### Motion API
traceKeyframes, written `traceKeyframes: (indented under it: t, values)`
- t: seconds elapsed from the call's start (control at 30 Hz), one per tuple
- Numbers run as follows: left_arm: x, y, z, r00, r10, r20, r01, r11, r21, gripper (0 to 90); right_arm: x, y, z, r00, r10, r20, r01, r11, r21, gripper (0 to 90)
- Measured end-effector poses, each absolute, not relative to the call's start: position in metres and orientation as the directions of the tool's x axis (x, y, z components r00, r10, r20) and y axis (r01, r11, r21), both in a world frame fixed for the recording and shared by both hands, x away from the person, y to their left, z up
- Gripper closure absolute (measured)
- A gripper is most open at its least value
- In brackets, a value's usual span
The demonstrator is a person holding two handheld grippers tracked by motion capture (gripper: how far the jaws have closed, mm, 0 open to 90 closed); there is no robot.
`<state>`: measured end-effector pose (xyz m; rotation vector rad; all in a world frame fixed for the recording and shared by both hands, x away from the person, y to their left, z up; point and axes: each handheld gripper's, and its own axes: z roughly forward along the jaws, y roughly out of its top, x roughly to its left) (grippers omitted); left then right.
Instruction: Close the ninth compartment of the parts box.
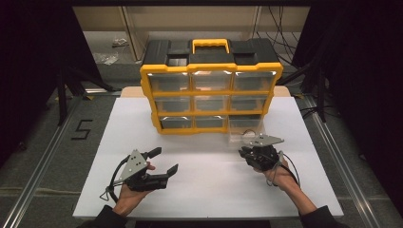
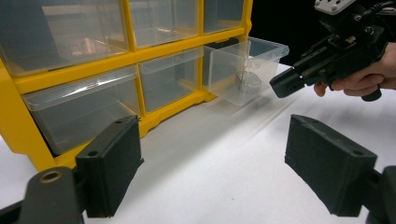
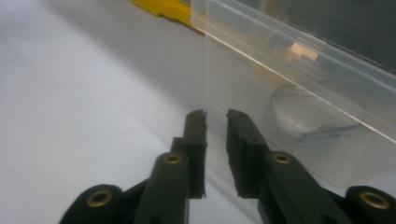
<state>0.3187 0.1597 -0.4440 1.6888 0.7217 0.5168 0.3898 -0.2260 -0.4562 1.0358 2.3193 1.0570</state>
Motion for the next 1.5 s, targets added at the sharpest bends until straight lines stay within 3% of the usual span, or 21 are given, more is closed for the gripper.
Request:
traceKeyframes:
  t: [0.23,1.5]
  values:
    - [0.319,0.160,-0.444,0.711,0.702,-0.039,0.191,-0.139,0.972,17.7,0.394,-0.228,-0.458,-0.633,0.770,-0.079,0.457,0.454,0.765,89.9]
    - [0.320,0.161,-0.444,0.709,0.703,-0.052,0.198,-0.128,0.972,17.6,0.405,-0.229,-0.461,-0.576,0.810,-0.115,0.437,0.424,0.794,90.0]
